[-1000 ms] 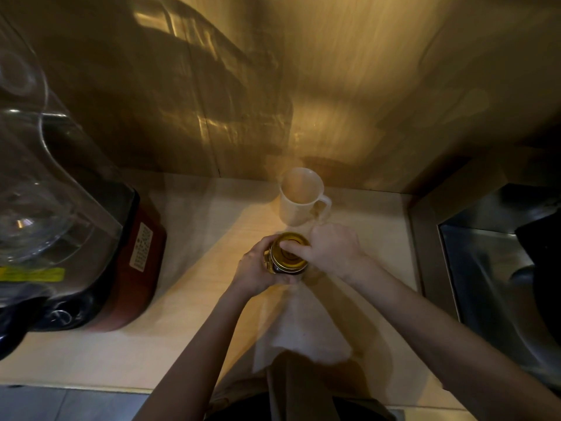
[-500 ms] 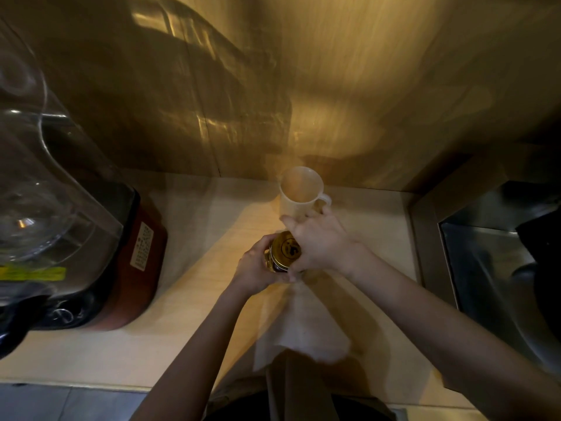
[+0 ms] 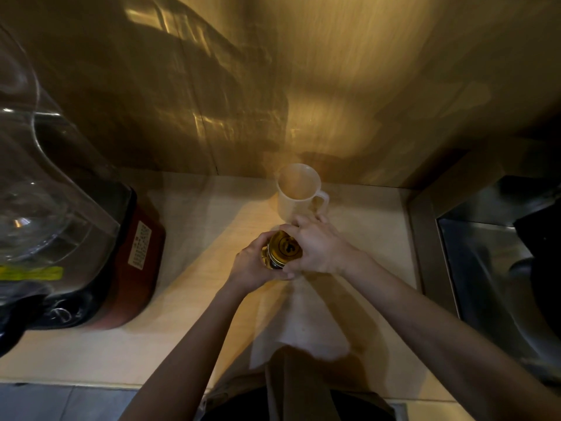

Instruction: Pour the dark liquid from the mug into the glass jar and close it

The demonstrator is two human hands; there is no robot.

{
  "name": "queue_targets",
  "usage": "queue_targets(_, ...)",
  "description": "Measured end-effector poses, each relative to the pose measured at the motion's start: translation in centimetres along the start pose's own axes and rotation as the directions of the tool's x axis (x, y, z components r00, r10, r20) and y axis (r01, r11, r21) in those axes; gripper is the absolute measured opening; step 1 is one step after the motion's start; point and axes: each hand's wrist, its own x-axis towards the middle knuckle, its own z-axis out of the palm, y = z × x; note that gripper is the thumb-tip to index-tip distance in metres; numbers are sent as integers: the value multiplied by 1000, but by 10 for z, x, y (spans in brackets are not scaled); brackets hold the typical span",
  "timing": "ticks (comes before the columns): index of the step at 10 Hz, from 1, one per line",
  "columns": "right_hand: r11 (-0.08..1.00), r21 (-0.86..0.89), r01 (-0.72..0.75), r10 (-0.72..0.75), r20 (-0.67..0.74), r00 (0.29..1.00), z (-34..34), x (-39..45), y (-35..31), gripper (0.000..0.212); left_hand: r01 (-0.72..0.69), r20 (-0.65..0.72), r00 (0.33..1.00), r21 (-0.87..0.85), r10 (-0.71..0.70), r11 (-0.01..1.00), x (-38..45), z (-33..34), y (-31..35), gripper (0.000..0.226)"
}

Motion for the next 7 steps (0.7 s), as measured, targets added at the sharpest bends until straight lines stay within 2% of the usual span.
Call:
queue_targets(1,999,40,-15,17,-42,999,4,-2,1,81,-9,14,1000,25,9,1000,1,-1,-2,96)
queue_targets(2,984,174,-25,37,-65,997,10,-6,3,85,13,51,999,63,-17,998,2,-4,1,100)
queue_targets(3,879,474,-57,87,-42,995,15,-11,6,103,30,140,989,128,-48,991,5,-10,8,115)
queue_targets(4,678,727,-104,228,-74,971,5,-20,9,110,104,248,960,105,-127,989,8,-28,26,124)
queue_targets(5,391,920,-21,371,-136,919,-28,-37,12,84,86,315,944,44,-95,995,7,-65,63,105)
queue_targets(6,137,946,294,569,-318,758,-88,-59,6,39,-68,258,964,-11,68,998,2,-108,117,74)
queue_targets(7,37,703,711,587,-591,553,-158,-103,-6,19,-228,52,969,-191,242,955,3,-139,171,31)
